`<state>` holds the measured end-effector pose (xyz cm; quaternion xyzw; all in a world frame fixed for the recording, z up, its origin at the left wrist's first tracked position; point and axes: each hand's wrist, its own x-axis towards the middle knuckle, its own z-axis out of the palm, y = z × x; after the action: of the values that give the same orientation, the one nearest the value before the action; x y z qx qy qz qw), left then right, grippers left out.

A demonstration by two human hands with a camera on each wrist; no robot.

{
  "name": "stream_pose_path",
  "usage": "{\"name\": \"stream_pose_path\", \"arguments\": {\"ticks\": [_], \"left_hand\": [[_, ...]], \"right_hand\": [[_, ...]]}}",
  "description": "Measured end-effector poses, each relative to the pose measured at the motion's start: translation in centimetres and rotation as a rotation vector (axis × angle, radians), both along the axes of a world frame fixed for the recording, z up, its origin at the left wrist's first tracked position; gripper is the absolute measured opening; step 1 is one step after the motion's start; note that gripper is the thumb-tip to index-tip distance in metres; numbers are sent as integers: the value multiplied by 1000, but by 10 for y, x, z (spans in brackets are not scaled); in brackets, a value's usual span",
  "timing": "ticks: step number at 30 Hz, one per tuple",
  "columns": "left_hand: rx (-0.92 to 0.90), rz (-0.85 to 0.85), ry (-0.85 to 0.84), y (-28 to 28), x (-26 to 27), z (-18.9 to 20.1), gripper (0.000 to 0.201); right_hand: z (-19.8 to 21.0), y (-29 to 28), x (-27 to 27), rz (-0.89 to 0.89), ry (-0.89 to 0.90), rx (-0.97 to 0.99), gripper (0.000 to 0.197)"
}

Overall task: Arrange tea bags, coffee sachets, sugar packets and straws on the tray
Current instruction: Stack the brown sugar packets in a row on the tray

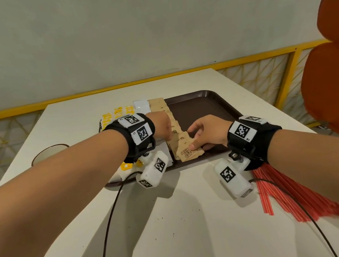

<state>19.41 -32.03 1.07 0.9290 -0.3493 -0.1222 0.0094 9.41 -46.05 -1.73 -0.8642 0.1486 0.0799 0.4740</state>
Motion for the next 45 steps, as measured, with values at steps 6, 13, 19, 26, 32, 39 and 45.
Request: {"name": "stream_pose_path", "arguments": {"ticks": [6,13,19,26,32,39,45], "left_hand": [[-8,5,-3,2,3,-1,16],[-98,23,11,4,6,4,13],[-196,45,63,11,3,0,4],[-100,-14,50,1,-6,-9,15],[-90,17,30,-3,0,-3,18],[-13,58,15,-6,3,-9,20],[57,55,2,-11,3,-7,18]], "right_hand": [[0,4,-2,-21,6,61,51],[-2,8,1,-27,20,81,37],[-3,5,4,-87,-38,45,16],[-2,6,3,-83,-1,42,16],[-2,7,-1,-70,-13,19,27],[-5,13,0,-9,-34,-89,32],[-3,15,1,7,-41,-151,30]]}}
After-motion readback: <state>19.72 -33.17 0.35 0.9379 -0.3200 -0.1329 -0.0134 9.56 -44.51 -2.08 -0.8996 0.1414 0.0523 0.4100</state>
